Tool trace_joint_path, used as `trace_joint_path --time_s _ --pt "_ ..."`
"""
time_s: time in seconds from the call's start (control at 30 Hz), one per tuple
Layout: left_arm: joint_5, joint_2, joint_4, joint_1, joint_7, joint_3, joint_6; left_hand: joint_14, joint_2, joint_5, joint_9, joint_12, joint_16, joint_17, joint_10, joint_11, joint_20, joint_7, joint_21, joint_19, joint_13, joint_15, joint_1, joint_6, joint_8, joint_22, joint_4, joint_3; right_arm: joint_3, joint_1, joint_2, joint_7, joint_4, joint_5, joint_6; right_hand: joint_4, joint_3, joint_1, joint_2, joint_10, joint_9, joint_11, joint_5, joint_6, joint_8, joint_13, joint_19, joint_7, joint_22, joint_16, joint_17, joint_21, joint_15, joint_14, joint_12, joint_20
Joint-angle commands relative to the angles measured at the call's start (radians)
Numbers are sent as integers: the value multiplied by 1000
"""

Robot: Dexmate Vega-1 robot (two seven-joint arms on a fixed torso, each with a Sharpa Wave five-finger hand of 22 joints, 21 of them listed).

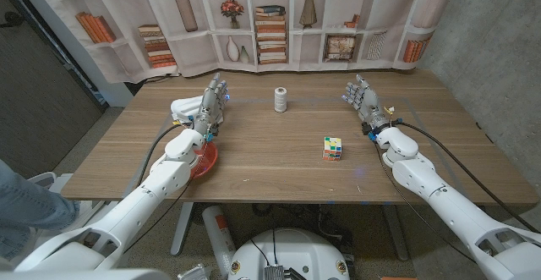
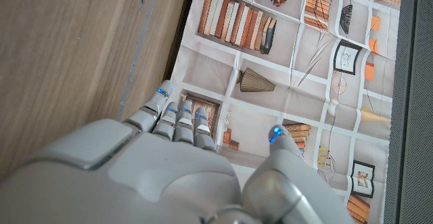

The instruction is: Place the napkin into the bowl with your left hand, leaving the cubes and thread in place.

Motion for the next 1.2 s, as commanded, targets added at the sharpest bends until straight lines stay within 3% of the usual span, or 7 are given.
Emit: trace_joint_path --time_s 0.03,0.83,1.2 --pt "-4 -8 -4 -4 -1 6 6 -27 -4 9 2 6 4 4 -9 1 -73 2 6 -31 1 0 3 -7 4 4 -2 5 5 -7 -4 -1 -6 7 -1 -1 7 3 -6 8 3 -3 6 9 5 4 9 0 6 5 2 5 4 3 5 -12" --pt "7 33 -80 20 2 -2 17 1 11 17 2 13 10 4 23 2 -62 4 6 -21 1 3 24 28 12 5 -11 1 6 -11 -10 -1 -5 4 -2 -5 5 9 -3 7 3 -4 2 13 5 5 11 0 6 4 3 -5 4 5 4 -11" --pt "18 61 -104 36 3 -14 7 11 17 20 3 15 10 4 35 -1 -56 4 5 -18 1 4 33 38 13 5 -14 1 5 3 12 7 43 11 14 -7 5 13 -1 8 3 -7 1 11 4 5 12 1 6 3 2 -9 1 6 4 -11"
